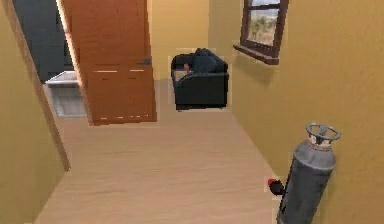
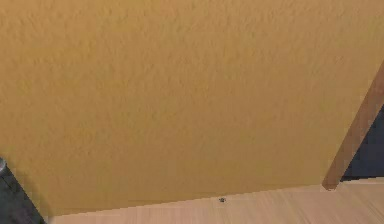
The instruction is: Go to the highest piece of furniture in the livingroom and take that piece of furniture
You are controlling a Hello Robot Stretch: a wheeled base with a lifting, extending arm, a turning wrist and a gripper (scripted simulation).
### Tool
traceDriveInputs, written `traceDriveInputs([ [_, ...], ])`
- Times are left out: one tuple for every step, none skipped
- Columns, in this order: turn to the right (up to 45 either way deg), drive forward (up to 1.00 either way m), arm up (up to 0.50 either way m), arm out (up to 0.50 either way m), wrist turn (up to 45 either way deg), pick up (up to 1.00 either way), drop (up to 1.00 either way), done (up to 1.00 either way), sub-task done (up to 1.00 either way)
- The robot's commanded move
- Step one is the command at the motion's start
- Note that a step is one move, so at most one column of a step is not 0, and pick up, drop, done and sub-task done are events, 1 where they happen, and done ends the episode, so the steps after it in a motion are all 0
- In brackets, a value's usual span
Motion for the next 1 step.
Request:
traceDriveInputs([
  [-6.0, 0.00, 0.00, 0.00, 0.0, 0.00, 0.00, 0.00, 0.00],
])
